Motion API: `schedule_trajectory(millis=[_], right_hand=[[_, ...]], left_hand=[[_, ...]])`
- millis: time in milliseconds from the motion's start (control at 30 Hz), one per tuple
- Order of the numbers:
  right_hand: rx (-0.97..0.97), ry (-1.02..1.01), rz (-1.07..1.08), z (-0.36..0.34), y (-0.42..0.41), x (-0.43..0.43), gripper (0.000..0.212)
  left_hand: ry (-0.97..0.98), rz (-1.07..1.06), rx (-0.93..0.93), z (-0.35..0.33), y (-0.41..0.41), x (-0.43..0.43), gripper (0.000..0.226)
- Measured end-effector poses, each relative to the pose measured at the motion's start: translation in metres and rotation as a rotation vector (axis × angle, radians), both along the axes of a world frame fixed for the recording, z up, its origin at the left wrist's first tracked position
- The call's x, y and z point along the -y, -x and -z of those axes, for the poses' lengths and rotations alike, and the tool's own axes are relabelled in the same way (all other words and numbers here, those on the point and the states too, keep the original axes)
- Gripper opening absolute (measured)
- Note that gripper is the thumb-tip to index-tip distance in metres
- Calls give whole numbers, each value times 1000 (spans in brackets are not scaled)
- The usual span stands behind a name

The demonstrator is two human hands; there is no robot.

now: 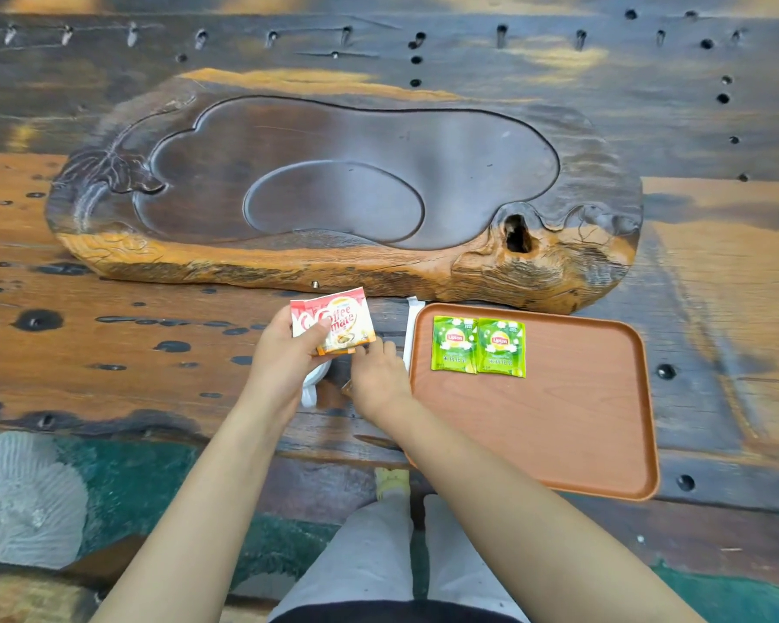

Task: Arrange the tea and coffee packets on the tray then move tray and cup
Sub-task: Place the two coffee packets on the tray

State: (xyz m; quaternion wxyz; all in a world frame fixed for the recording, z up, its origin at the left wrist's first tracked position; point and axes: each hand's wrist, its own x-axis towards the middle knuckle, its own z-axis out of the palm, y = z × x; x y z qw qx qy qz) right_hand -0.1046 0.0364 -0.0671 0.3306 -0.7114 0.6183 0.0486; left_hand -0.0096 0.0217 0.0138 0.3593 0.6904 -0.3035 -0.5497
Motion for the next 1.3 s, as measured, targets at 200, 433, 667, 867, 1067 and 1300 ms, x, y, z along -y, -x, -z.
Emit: schedule_trajectory(millis=[200, 433, 667, 867, 1067, 1300], right_hand=[[41, 5, 53, 0, 1, -7, 41], [38, 20, 114, -3, 1, -7, 40], [27, -20, 161, 0, -3, -6, 43], [81, -39, 197, 8, 2, -4, 37], [640, -203, 483, 0, 22, -10, 18], [1032, -225, 839, -36, 76, -10, 32]], left_hand=[[-13, 7, -3, 3, 4, -2, 21], [-20, 6, 18, 8, 0, -3, 17], [15, -47, 21, 11, -14, -3, 17], [14, -84, 21, 13, -29, 1, 14], [-7, -106, 29, 16, -35, 2, 17], [-49, 33, 1, 22, 4, 0, 17]])
